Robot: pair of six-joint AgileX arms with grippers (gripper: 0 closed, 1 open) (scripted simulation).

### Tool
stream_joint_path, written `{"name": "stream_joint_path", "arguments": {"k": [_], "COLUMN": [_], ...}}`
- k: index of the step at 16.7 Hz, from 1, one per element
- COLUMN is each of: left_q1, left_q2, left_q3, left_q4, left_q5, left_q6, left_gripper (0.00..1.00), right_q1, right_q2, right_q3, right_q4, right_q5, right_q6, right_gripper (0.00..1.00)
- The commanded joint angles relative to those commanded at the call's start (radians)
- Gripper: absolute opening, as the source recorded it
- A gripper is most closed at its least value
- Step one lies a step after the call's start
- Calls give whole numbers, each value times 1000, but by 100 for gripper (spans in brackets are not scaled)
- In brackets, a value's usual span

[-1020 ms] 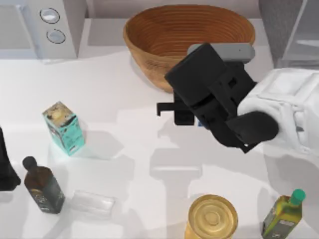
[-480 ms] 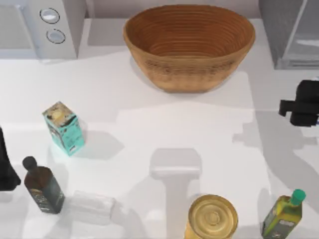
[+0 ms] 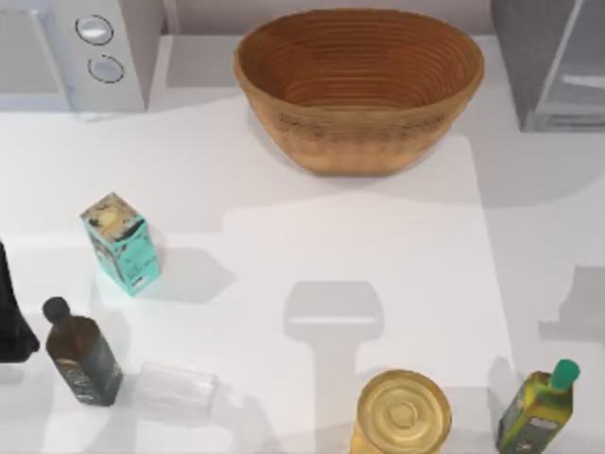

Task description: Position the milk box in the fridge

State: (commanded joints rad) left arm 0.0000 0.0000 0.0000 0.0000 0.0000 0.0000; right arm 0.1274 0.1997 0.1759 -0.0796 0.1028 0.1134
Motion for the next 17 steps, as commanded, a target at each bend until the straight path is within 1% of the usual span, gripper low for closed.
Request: {"name": "stream_joint_path", "arguments": {"k": [4, 9, 13, 17], "left_q1": [0, 0, 0, 0], "left_q2": [0, 0, 0, 0], "left_q3": [0, 0, 0, 0], "left_q4": [0, 0, 0, 0], "left_q5": [0, 0, 0, 0], "left_q6": [0, 0, 0, 0], "left_gripper": [100, 100, 100, 100], "right_q1": [-111, -127, -128, -152], "right_q2": [-176, -200, -164, 25], "right_q3": [-153, -176, -156, -37], "right_q4": [68, 80, 104, 266], "right_q5": [-89, -103, -112, -169], "right_q6": [-98, -113, -116, -134], "right_gripper": [0, 0, 0, 0]}}
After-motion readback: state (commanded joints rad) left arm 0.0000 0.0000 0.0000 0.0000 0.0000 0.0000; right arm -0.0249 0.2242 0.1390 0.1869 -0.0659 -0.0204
